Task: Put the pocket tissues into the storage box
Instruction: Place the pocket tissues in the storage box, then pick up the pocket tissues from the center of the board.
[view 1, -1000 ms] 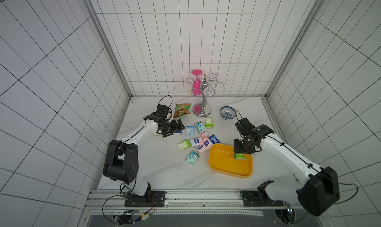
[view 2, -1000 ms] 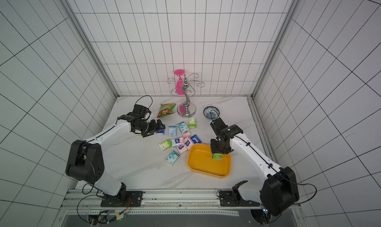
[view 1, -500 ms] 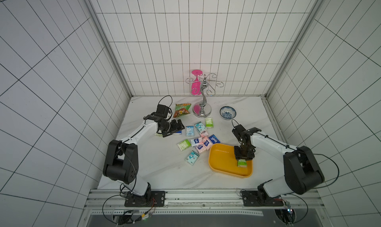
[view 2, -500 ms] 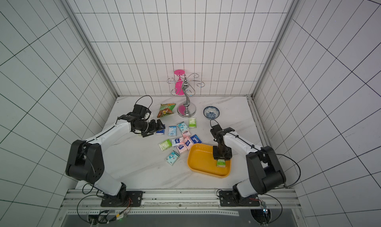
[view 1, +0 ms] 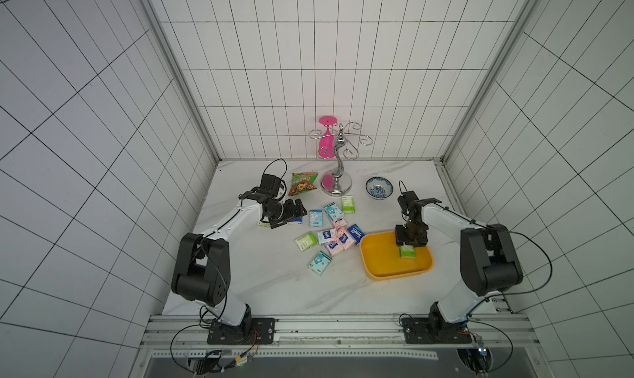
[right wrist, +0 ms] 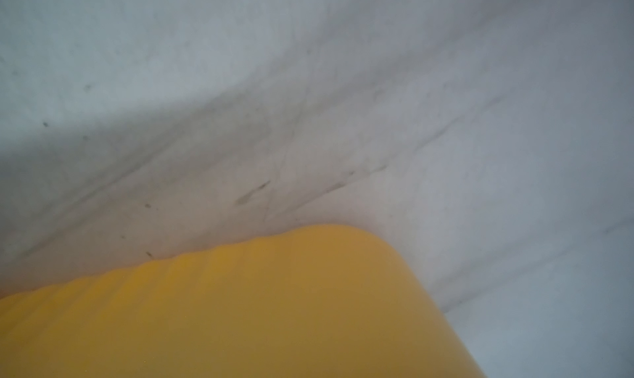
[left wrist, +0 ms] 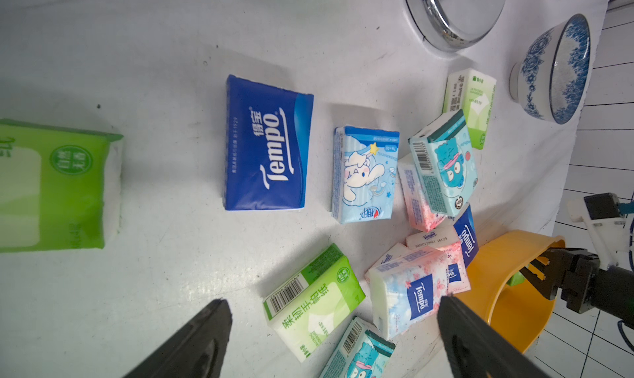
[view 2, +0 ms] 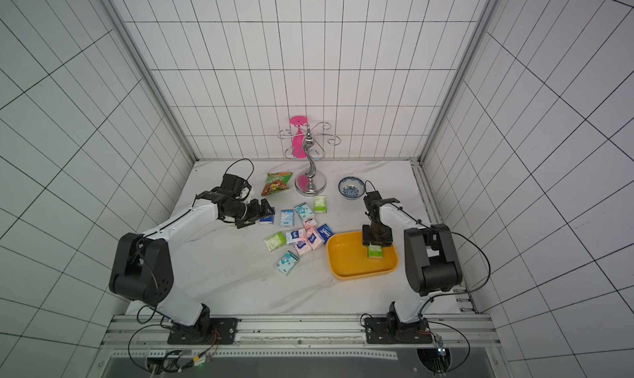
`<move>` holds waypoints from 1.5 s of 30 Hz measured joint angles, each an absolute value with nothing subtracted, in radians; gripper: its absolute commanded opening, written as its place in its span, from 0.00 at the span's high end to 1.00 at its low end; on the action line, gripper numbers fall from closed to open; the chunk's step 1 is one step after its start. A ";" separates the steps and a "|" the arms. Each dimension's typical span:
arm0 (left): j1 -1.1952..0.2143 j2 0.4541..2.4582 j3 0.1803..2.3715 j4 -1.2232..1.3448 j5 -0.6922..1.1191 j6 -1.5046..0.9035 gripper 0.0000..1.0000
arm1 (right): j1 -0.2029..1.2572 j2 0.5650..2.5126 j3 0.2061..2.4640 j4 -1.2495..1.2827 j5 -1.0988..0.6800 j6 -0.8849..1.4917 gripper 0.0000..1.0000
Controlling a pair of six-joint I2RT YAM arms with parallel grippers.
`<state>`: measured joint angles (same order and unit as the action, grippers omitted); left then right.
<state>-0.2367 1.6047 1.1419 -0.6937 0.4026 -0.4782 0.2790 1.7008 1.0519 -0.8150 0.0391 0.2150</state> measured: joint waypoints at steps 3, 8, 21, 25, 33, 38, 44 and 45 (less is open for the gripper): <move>-0.237 1.604 1.142 -0.695 0.400 -0.478 0.03 | 0.267 1.741 1.078 -0.802 0.055 0.184 0.37; -0.237 1.604 1.142 -0.700 0.397 -0.475 0.03 | 0.261 1.756 1.106 -0.818 0.098 0.163 0.25; -0.231 1.604 1.142 -0.711 0.405 -0.476 0.02 | 0.336 1.572 1.208 -0.945 0.068 0.241 0.26; -0.201 1.604 1.142 -0.709 0.439 -0.490 0.02 | 0.427 1.572 1.277 -0.943 0.015 0.259 0.28; -0.117 1.567 1.089 -0.699 0.465 -0.516 0.03 | 0.571 1.636 1.398 -0.878 -0.112 0.242 0.36; -0.049 1.519 1.018 -0.689 0.494 -0.535 0.03 | 0.649 1.726 1.436 -0.852 -0.169 0.233 0.43; 0.016 1.502 0.979 -0.691 0.509 -0.552 0.03 | 0.714 1.827 1.476 -0.840 -0.208 0.211 0.49; 0.016 1.499 0.979 -0.689 0.511 -0.553 0.03 | 0.720 1.845 1.484 -0.840 -0.212 0.208 0.49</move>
<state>0.0158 1.4994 0.9791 -0.6888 0.5114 -0.5533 0.7204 1.8454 1.4837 -0.8398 -0.2123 0.2081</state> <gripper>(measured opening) 0.975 0.515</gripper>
